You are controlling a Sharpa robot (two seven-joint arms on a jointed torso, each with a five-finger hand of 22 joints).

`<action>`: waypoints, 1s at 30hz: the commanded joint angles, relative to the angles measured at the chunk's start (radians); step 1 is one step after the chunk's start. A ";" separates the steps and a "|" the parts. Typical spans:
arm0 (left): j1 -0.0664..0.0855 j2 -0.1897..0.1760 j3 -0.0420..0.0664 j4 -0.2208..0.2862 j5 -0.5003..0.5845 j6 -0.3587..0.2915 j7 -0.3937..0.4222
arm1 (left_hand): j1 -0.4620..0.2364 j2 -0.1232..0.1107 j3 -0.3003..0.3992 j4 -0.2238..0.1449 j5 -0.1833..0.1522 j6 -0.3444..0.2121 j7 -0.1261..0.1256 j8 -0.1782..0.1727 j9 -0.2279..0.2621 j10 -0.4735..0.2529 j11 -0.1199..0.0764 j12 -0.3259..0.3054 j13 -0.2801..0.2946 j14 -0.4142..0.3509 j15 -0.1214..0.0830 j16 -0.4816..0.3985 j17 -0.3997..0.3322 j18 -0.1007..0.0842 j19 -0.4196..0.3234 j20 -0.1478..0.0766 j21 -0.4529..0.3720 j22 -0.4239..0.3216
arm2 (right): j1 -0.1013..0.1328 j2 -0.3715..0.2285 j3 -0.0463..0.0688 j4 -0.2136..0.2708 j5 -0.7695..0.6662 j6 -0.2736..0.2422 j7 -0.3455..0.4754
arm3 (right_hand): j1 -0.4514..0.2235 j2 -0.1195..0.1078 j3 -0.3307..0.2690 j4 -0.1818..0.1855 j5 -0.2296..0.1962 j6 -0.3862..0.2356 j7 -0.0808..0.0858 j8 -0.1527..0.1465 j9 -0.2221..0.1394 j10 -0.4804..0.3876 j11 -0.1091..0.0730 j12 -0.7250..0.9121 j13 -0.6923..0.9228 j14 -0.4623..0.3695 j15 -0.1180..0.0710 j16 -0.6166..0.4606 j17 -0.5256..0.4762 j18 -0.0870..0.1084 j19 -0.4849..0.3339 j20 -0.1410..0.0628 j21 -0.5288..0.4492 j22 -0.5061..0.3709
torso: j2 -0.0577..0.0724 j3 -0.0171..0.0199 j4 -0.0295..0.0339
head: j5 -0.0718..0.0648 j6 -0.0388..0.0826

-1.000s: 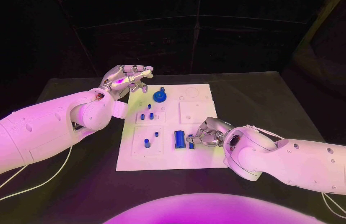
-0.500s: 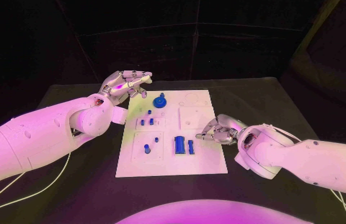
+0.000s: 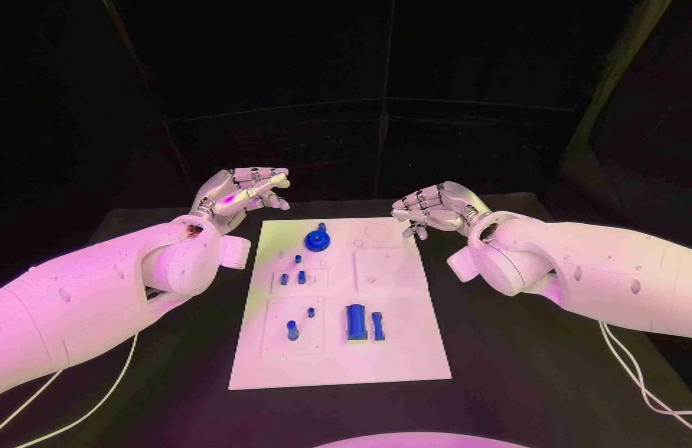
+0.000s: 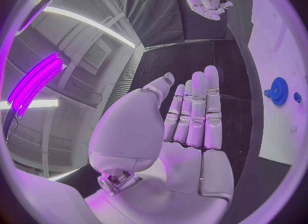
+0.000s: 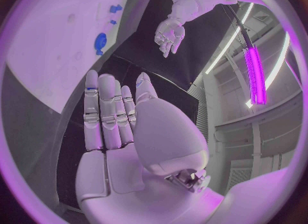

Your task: Assemble the parts on the task board

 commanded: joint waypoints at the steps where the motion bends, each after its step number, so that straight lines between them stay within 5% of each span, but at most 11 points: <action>1: 0.001 0.017 0.001 -0.037 0.047 -0.044 0.043 | 0.011 -0.005 0.002 0.009 -0.001 -0.014 0.001 0.003 -0.002 0.003 0.012 -0.035 -0.025 -0.070 0.022 -0.150 -0.071 0.000 -0.076 0.015 -0.087 -0.060 | 0.005 0.045 0.000 -0.080 0.225 0.090 0.181 | 0.011 0.005 -0.006 -0.014 -0.004 0.005 0.003 -0.021 -0.014 0.021 0.004 -0.049 -0.084 -0.034 0.007 -0.102 -0.103 0.013 -0.001 0.018 -0.074 -0.057 | -0.024 -0.0020 0.0022 | 0.000 0.028; 9: 0.000 0.101 0.002 -0.187 0.090 -0.093 0.060 | 0.016 -0.008 -0.025 0.031 -0.002 -0.056 0.003 -0.030 -0.006 -0.020 0.064 -0.228 -0.068 -0.126 0.108 -0.573 -0.258 0.007 -0.293 0.124 -0.368 -0.302 | 0.010 0.175 0.001 -0.285 0.303 0.123 0.240 | -0.007 0.018 -0.025 -0.067 0.010 0.017 0.014 -0.090 -0.068 0.048 0.027 -0.163 -0.295 -0.082 0.033 -0.287 -0.380 0.015 0.015 0.056 -0.241 -0.191 | -0.042 0.0028 0.0042 | 0.006 0.078; 13: -0.001 0.124 0.002 -0.225 0.103 -0.109 0.064 | 0.022 0.001 -0.047 0.030 -0.001 -0.058 -0.002 -0.040 -0.005 -0.014 0.072 -0.268 -0.067 -0.097 0.112 -0.637 -0.284 0.011 -0.290 0.129 -0.389 -0.344 | 0.010 0.212 0.001 -0.336 0.311 0.132 0.252 | -0.021 0.027 -0.028 -0.089 0.014 0.026 0.016 -0.101 -0.085 0.065 0.030 -0.183 -0.350 -0.080 0.037 -0.320 -0.469 0.015 0.038 0.057 -0.273 -0.222 | -0.043 0.0048 0.0029 | 0.011 0.091; 14: -0.002 0.121 0.001 -0.216 0.064 -0.069 0.030 | -0.393 0.070 -0.116 -0.005 -0.036 -0.331 -0.056 -0.125 -0.072 -0.290 0.013 -0.328 -0.131 -0.375 0.064 -0.711 -0.318 -0.053 -0.511 0.042 -0.475 -0.439 | 0.008 0.205 0.000 -0.327 0.258 0.091 0.192 | -0.458 -0.012 0.046 -0.170 -0.033 -0.260 -0.041 -0.167 -0.118 -0.252 -0.012 -0.220 -0.384 -0.424 -0.039 -0.470 -0.566 -0.052 -0.285 -0.005 -0.349 -0.249 | -0.038 0.0023 0.0022 | 0.008 0.084; 20: -0.007 0.109 0.002 -0.181 0.060 -0.106 0.034 | -0.548 0.070 -0.149 -0.086 -0.050 -0.441 -0.078 -0.125 -0.072 -0.394 -0.009 -0.360 -0.131 -0.475 0.045 -0.752 -0.400 -0.064 -0.591 0.012 -0.475 -0.484 | 0.000 0.195 0.007 -0.290 0.274 0.054 0.203 | -0.628 -0.019 0.075 -0.170 -0.046 -0.358 -0.063 -0.167 -0.200 -0.362 -0.026 -0.237 -0.407 -0.553 -0.039 -0.533 -0.619 -0.052 -0.399 -0.029 -0.349 -0.320 | -0.033 0.0077 -0.0025 | 0.027 0.091; 21: -0.009 0.102 0.002 -0.162 0.058 -0.126 0.036 | -0.602 0.070 -0.159 -0.086 -0.120 -0.477 -0.085 -0.125 -0.072 -0.430 -0.017 -0.367 -0.131 -0.512 0.039 -0.761 -0.400 -0.069 -0.620 0.001 -0.475 -0.497 | -0.004 0.190 0.011 -0.269 0.283 0.034 0.210 | -0.681 -0.092 0.083 -0.170 -0.052 -0.392 -0.070 -0.167 -0.200 -0.399 -0.031 -0.312 -0.478 -0.594 -0.039 -0.551 -0.631 -0.063 -0.437 -0.036 -0.349 -0.320 | -0.030 0.0107 -0.0051 | 0.037 0.094; 23: -0.014 0.091 0.003 -0.129 0.055 -0.160 0.040 | -0.652 0.070 -0.170 -0.086 -0.120 -0.511 -0.093 -0.125 -0.072 -0.463 -0.024 -0.374 -0.131 -0.546 0.033 -0.770 -0.400 -0.070 -0.647 -0.010 -0.475 -0.508 | -0.011 0.180 0.018 -0.235 0.298 0.000 0.220 | -0.740 -0.092 0.092 -0.170 -0.058 -0.430 -0.078 -0.167 -0.200 -0.441 -0.037 -0.312 -0.478 -0.641 -0.039 -0.572 -0.644 -0.069 -0.481 -0.044 -0.349 -0.320 | -0.024 0.0157 -0.0095 | 0.054 0.100; 24: -0.017 0.084 0.003 -0.110 0.053 -0.181 0.042 | -0.683 0.070 -0.176 -0.086 -0.120 -0.532 -0.097 -0.125 -0.072 -0.484 -0.028 -0.379 -0.131 -0.566 0.029 -0.775 -0.400 -0.079 -0.663 -0.016 -0.475 -0.515 | -0.015 0.175 0.021 -0.214 0.307 -0.021 0.226 | -0.771 -0.092 0.099 -0.170 -0.061 -0.449 -0.082 -0.167 -0.200 -0.464 -0.108 -0.312 -0.478 -0.665 -0.039 -0.582 -0.651 -0.069 -0.503 -0.049 -0.349 -0.320 | -0.022 0.0180 -0.0115 | 0.062 0.102; 27: -0.026 0.061 0.005 -0.041 0.046 -0.253 0.050 | -0.752 0.070 -0.186 -0.086 -0.120 -0.579 -0.107 -0.125 -0.072 -0.530 -0.037 -0.389 -0.131 -0.613 0.021 -0.787 -0.400 -0.081 -0.700 -0.030 -0.475 -0.531 | -0.029 0.156 0.035 -0.142 0.340 -0.092 0.248 | -0.846 -0.092 0.111 -0.170 -0.134 -0.497 -0.092 -0.167 -0.200 -0.517 -0.108 -0.312 -0.478 -0.724 -0.039 -0.608 -0.668 -0.079 -0.558 -0.059 -0.349 -0.320 | -0.017 0.0230 -0.0159 | 0.079 0.108; 28: -0.030 0.051 0.005 -0.015 0.044 -0.281 0.053 | -0.780 0.070 -0.191 -0.086 -0.120 -0.597 -0.111 -0.125 -0.072 -0.549 -0.041 -0.392 -0.131 -0.632 -0.050 -0.792 -0.400 -0.090 -0.715 -0.036 -0.475 -0.537 | -0.035 0.148 0.040 -0.115 0.352 -0.120 0.256 | -0.874 -0.092 0.116 -0.170 -0.134 -0.515 -0.096 -0.167 -0.200 -0.537 -0.108 -0.312 -0.478 -0.747 -0.039 -0.617 -0.674 -0.079 -0.578 -0.063 -0.349 -0.320 | -0.016 0.0242 -0.0169 | 0.083 0.109; 30: -0.041 0.026 0.007 0.058 0.036 -0.358 0.061 | -0.830 0.070 -0.198 -0.086 -0.120 -0.631 -0.118 -0.125 -0.072 -0.582 -0.048 -0.400 -0.131 -0.666 -0.050 -0.801 -0.400 -0.090 -0.742 -0.046 -0.475 -0.548 | -0.049 0.129 0.054 -0.045 0.383 -0.190 0.277 | -0.930 -0.092 0.125 -0.170 -0.134 -0.550 -0.103 -0.167 -0.200 -0.576 -0.108 -0.312 -0.478 -0.790 -0.039 -0.637 -0.687 -0.091 -0.619 -0.071 -0.349 -0.320 | -0.014 0.0257 -0.0182 | 0.088 0.111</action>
